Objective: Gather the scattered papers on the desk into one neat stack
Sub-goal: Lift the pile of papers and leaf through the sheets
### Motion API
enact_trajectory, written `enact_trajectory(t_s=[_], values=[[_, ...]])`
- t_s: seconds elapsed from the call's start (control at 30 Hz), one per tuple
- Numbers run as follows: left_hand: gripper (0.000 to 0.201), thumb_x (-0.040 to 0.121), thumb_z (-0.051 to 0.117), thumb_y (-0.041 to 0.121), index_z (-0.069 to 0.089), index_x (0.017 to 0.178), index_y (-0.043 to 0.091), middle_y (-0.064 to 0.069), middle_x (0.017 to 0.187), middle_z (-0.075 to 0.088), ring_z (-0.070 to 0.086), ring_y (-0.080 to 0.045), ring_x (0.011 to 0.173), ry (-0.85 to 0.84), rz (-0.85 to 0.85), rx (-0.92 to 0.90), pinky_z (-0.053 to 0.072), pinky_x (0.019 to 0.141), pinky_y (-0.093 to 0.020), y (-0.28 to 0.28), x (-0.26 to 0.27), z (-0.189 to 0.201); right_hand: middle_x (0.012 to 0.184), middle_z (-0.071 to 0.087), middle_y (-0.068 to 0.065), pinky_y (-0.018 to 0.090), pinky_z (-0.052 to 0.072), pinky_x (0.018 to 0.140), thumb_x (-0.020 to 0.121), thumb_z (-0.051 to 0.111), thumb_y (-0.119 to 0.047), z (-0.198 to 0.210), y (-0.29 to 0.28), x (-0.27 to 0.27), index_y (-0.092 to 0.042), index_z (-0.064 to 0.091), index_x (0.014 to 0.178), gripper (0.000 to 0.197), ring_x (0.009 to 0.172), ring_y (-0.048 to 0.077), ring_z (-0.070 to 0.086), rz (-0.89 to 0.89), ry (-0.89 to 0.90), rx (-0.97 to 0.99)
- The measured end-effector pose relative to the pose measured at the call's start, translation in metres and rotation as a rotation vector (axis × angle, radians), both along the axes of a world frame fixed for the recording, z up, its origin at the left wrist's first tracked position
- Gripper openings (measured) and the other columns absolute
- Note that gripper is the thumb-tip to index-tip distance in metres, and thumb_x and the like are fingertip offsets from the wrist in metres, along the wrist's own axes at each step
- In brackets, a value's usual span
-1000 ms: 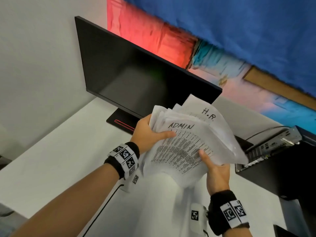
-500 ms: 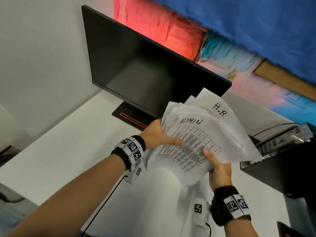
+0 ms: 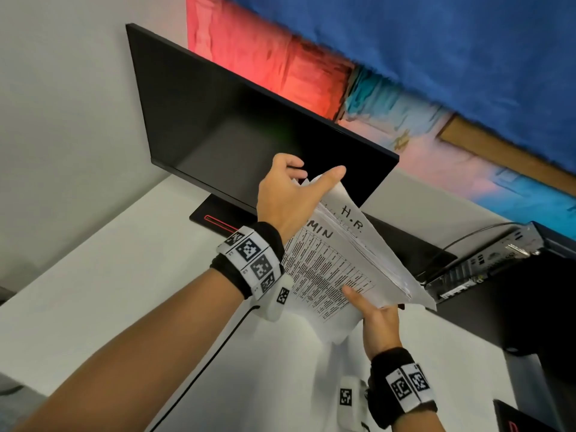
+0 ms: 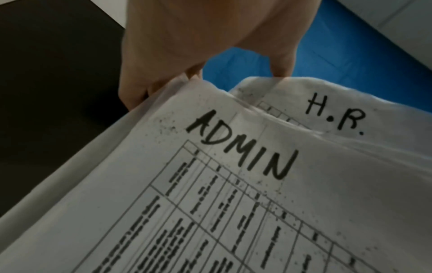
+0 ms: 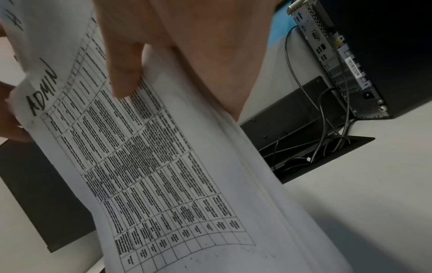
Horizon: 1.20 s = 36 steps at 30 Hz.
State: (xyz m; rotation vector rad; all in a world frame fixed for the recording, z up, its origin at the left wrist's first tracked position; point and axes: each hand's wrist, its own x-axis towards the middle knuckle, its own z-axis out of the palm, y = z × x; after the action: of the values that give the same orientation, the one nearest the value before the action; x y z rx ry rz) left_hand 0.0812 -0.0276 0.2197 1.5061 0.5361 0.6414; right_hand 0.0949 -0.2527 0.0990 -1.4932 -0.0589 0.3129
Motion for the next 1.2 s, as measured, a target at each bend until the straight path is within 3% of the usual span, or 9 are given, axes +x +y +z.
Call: enact_trajectory(t_s=[0.1, 0.27, 0.47, 0.6, 0.77, 0.93, 1.0, 1.1, 1.2], values=[[0.052, 0.076, 0.072, 0.057, 0.057, 0.112, 0.023, 0.007, 0.117, 0.061, 0.057, -0.01, 0.113, 0.003, 0.03, 0.039, 0.047, 0.098, -0.032, 0.0, 0.0, -0.002, 0.113, 0.078, 0.008, 0.044, 0.059, 0.091, 0.071, 0.081, -0.014, -0.001, 0.0, 0.0, -0.009, 0.065, 0.129, 0.06, 0.106, 0.03, 0.074, -0.01, -0.006, 0.005], [0.07, 0.061, 0.069, 0.073, 0.058, 0.117, 0.033, 0.012, 0.125, 0.053, 0.045, -0.011, 0.125, -0.006, -0.153, 0.29, 0.041, 0.105, -0.038, -0.006, -0.007, 0.003, 0.112, 0.078, 0.009, 0.052, 0.053, 0.099, 0.07, 0.081, -0.014, 0.0, -0.001, 0.004, -0.007, 0.067, 0.127, 0.059, 0.107, 0.03, 0.073, 0.003, -0.006, -0.012], [0.047, 0.082, 0.072, 0.038, 0.051, 0.118, 0.016, 0.0, 0.121, 0.048, 0.048, -0.019, 0.115, 0.083, 0.066, 0.331, 0.044, 0.102, -0.041, 0.003, 0.011, -0.006, 0.116, 0.076, 0.009, 0.055, 0.052, 0.1, 0.056, 0.092, -0.036, -0.005, 0.005, 0.007, -0.017, 0.068, 0.124, 0.075, 0.112, 0.032, 0.07, -0.011, 0.011, -0.002], [0.065, 0.091, 0.063, 0.047, 0.041, 0.138, 0.007, -0.006, 0.141, 0.042, 0.045, -0.012, 0.113, 0.136, 0.054, 0.184, 0.039, 0.098, -0.025, 0.023, 0.017, -0.018, 0.111, 0.079, 0.003, 0.05, 0.052, 0.101, 0.076, 0.079, -0.02, -0.006, 0.01, 0.007, -0.023, 0.074, 0.11, 0.034, 0.11, 0.028, 0.072, 0.004, 0.011, -0.016], [0.078, 0.095, 0.05, 0.055, 0.018, 0.157, 0.019, 0.003, 0.159, 0.033, 0.038, -0.012, 0.142, 0.081, -0.286, -0.078, 0.033, 0.112, -0.028, 0.05, 0.001, -0.049, 0.118, 0.076, 0.006, 0.05, 0.052, 0.101, 0.076, 0.077, -0.029, -0.005, 0.007, 0.008, -0.019, 0.068, 0.12, 0.046, 0.112, 0.028, 0.071, -0.081, 0.016, 0.024], [0.071, 0.09, 0.068, 0.04, 0.039, 0.151, 0.018, 0.0, 0.156, 0.043, 0.041, -0.019, 0.145, 0.282, -0.409, 0.012, 0.035, 0.118, -0.04, 0.057, -0.006, -0.102, 0.12, 0.076, 0.005, 0.051, 0.05, 0.101, 0.086, 0.072, -0.026, -0.011, -0.008, 0.014, -0.023, 0.068, 0.121, 0.035, 0.115, 0.028, 0.069, -0.148, 0.051, 0.06], [0.082, 0.085, 0.077, 0.024, 0.033, 0.154, 0.017, -0.002, 0.16, 0.038, 0.034, -0.022, 0.149, 0.377, -0.478, 0.07, 0.033, 0.119, -0.042, 0.053, -0.008, -0.114, 0.122, 0.075, 0.005, 0.053, 0.049, 0.103, 0.071, 0.078, -0.039, -0.008, -0.01, 0.014, -0.021, 0.067, 0.124, 0.057, 0.117, 0.029, 0.068, -0.155, 0.047, 0.061], [0.115, 0.068, 0.091, 0.029, 0.019, 0.158, 0.017, 0.001, 0.16, 0.035, 0.036, -0.019, 0.146, 0.362, -0.573, 0.13, 0.034, 0.119, -0.044, 0.043, -0.011, -0.11, 0.122, 0.074, 0.008, 0.055, 0.049, 0.103, 0.058, 0.086, -0.048, 0.0, -0.014, 0.016, -0.012, 0.064, 0.13, 0.083, 0.116, 0.032, 0.069, -0.14, 0.022, 0.072], [0.121, 0.059, 0.096, 0.029, 0.022, 0.154, 0.021, 0.008, 0.141, 0.051, 0.053, -0.01, 0.126, 0.228, -0.547, 0.096, 0.046, 0.108, -0.037, 0.037, -0.012, -0.091, 0.117, 0.077, 0.004, 0.046, 0.056, 0.096, 0.079, 0.078, -0.027, 0.014, -0.022, 0.02, -0.014, 0.068, 0.121, 0.045, 0.109, 0.025, 0.072, -0.125, -0.044, 0.111]])
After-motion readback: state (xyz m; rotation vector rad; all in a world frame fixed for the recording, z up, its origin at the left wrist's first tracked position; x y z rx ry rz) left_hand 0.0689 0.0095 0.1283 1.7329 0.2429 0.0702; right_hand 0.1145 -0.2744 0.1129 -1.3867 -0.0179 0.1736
